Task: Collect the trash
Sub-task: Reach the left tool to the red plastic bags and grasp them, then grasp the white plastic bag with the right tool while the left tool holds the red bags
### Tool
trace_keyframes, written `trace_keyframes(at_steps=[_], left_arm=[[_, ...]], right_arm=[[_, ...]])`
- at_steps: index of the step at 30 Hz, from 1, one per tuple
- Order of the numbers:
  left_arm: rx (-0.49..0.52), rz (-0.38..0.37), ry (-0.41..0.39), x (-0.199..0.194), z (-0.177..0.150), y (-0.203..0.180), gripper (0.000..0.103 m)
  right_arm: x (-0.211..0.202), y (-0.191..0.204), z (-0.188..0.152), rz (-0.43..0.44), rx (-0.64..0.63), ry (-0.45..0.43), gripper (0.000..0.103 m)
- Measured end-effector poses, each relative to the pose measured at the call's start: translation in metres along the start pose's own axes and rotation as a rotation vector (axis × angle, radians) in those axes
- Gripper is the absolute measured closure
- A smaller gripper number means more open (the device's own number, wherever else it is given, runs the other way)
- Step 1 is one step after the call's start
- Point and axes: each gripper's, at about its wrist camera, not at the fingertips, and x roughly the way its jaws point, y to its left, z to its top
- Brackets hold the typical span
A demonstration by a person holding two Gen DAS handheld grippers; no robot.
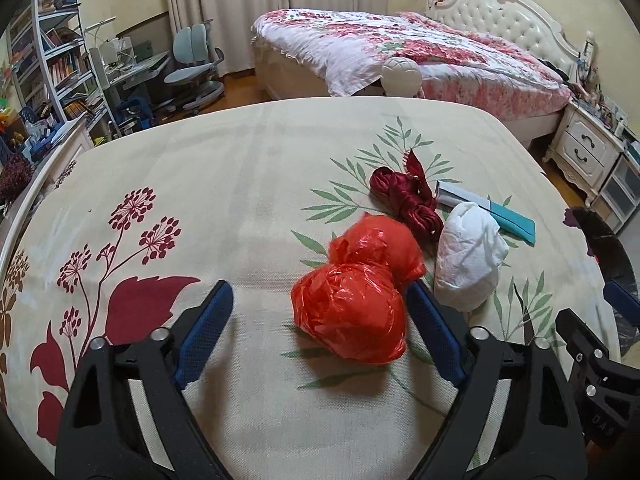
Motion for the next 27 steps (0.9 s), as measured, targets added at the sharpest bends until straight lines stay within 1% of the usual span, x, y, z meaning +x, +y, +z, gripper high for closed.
trace_keyframes(at_steps=[1,2,3,5,8,12,21,27], left_arm=[[-0.002,-0.006,0.013,0.003,0.000,0.001,0.032],[-0.005,-0.016,0.024,0.005,0.000,0.002,0.041],[-0.012,-0.046,0.025,0.006,-0.001,0.004,0.048],[-0.017,-0.051,0.017,0.004,-0.002,0.006,0.054],[-0.016,-0.050,0.014,0.002,-0.004,0.006,0.058],[-0.025,-0.030,0.009,-0.003,-0.007,0.010,0.059],[-0.037,0.070,-0.008,-0.012,-0.015,0.032,0.059],[-0.051,0.113,-0.017,-0.018,-0.021,0.048,0.059]], right_arm=[[0.000,0.000,0.000,0.001,0.001,0.001,0.028],[0.001,0.001,0.001,0.002,0.002,0.001,0.028],[0.002,0.001,0.001,0.003,0.001,0.003,0.028],[0.002,0.002,0.001,0.005,0.001,0.003,0.028],[0.001,0.005,0.002,0.009,-0.006,0.001,0.027],[-0.001,0.017,0.003,0.029,-0.028,-0.001,0.027],[0.001,0.054,0.007,0.090,-0.091,0.000,0.027],[0.008,0.069,0.017,0.120,-0.091,0.002,0.028]])
